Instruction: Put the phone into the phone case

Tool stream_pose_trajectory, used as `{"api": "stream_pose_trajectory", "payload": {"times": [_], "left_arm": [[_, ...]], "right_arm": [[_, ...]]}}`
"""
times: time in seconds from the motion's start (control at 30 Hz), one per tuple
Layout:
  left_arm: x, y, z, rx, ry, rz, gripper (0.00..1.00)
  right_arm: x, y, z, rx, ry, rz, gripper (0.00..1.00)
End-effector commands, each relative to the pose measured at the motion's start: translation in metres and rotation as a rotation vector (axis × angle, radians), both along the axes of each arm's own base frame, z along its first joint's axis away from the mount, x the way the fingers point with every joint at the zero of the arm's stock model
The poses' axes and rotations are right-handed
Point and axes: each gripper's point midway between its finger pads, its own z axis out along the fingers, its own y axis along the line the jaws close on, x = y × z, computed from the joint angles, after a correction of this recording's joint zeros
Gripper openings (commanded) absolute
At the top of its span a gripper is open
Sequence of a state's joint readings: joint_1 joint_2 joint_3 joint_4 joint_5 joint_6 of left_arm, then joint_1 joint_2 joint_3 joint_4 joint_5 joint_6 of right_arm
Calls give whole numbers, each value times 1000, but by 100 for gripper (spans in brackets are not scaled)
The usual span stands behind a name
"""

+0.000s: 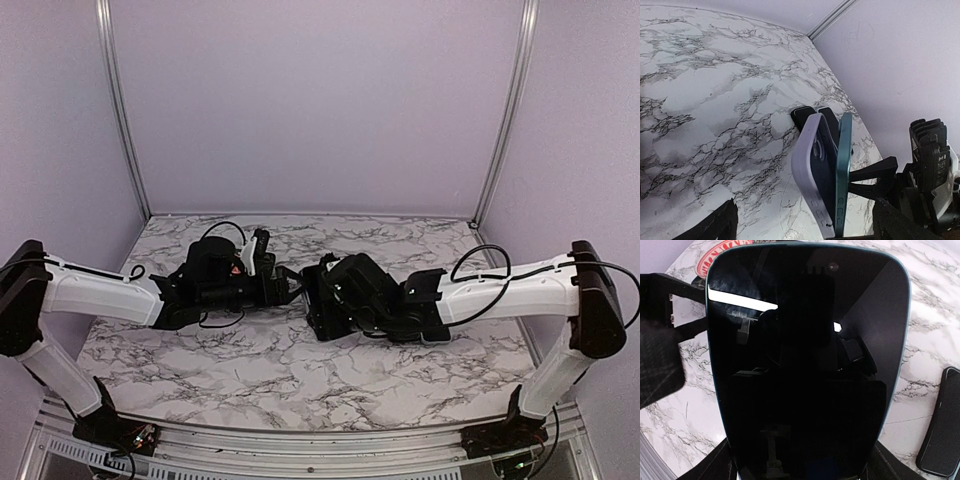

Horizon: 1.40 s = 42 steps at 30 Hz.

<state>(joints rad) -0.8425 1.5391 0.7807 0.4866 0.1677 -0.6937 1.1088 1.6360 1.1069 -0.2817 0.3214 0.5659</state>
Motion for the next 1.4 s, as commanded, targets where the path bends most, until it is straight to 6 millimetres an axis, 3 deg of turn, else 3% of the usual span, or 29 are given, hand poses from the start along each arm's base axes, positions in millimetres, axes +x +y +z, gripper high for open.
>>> {"api": "stream_pose_trajectory", "payload": {"times": [0.0,0.07,0.23,0.37,0.5,0.63,0.7,0.77,0.8,0.83,1.0,1.07,1.2,1.37], "left_arm": [[12,-16,36,-117,-60,-8,88],[15,-17,41,-125,-69,-1,79],[15,-16,37,-119,-66,5,45],[12,-21,38,-127,-66,-23,26],[8,-22,36,-126,-62,-45,0],[3,-23,34,-121,-63,-74,0],[2,-23,34,-114,-75,-79,0],[1,-22,37,-105,-105,-93,0],[0,-22,41,-103,-125,-101,0],[-1,-22,46,-101,-151,-111,0],[-16,-19,81,-90,-327,-195,0],[-27,-18,98,-89,-414,-245,0],[-70,-21,128,-111,-594,-427,0],[-124,-20,159,-147,-799,-576,0]], "right_arm": [[9,29,48,89,-123,27,32],[8,33,52,89,-135,34,32],[8,38,63,93,-164,39,32],[8,43,64,83,-170,49,32],[8,42,67,82,-176,43,32],[10,36,71,76,-195,28,32],[11,34,73,69,-205,28,39],[10,32,75,63,-214,34,64],[10,29,75,55,-219,36,89],[10,26,75,50,-224,39,96],[-2,4,81,55,-282,143,99],[-14,-3,105,143,-344,238,99],[-40,-20,153,358,-511,400,99],[-88,-27,193,491,-657,653,99]]}}
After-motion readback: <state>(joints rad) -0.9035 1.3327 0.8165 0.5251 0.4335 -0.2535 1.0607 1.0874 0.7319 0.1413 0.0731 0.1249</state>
